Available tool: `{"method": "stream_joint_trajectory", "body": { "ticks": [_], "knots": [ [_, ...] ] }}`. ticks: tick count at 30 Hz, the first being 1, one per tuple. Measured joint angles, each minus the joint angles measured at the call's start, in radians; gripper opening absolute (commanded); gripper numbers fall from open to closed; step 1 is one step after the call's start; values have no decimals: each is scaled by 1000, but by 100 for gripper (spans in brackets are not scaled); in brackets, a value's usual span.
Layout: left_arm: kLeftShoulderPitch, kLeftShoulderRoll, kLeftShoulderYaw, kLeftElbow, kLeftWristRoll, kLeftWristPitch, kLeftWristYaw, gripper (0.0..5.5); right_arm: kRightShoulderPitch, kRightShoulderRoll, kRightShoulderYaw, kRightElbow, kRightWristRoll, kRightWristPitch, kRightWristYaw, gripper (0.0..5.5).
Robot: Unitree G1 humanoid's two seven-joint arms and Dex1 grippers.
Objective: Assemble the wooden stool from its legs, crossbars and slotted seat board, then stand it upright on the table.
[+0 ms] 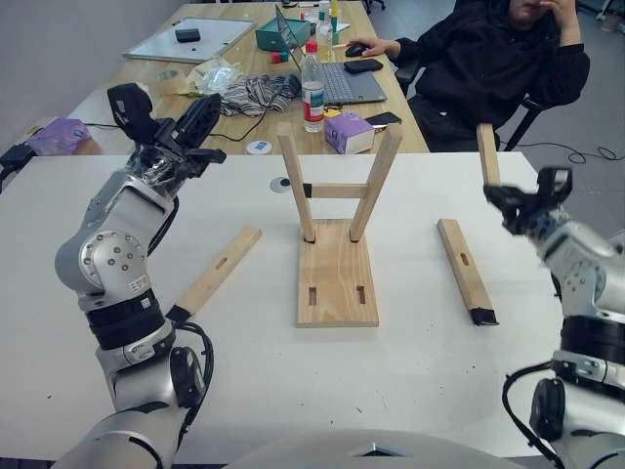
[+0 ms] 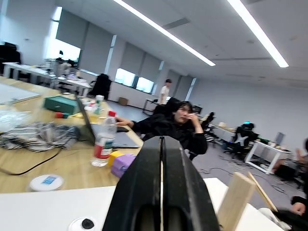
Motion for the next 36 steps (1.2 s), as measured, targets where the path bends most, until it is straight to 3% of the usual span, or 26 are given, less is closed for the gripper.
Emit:
{"method": "stream_joint_trajectory", "body": {
  "ticks": [3, 5, 10, 12, 15, 24, 36],
  "knots": [
    [-74, 2, 1, -54, -176, 41, -29, 0, -150, 39, 91, -167, 52, -9, -1, 128],
    [-111, 12, -3, -81, -262, 60, -23, 39, -226, 68, 200, -232, -9, -54, -35, 128],
    [-182, 11, -23, -77, -305, 49, 125, 129, -281, 118, 551, -270, -405, -257, -196, 128],
    [-186, -7, -52, -41, -280, 45, 176, 181, -280, 124, 625, -272, -506, -320, -230, 128],
    [-185, -30, -65, -27, -289, 37, 195, 222, -274, 159, 654, -275, -555, -379, -245, 128],
    [-185, -29, -64, -27, -362, 37, 205, 223, -210, 198, 659, -295, -524, -467, -161, 128],
    [-164, 3, -67, -31, -460, 31, 177, 58, -160, 235, 600, -334, -321, -409, -33, 128]
  ]
}}
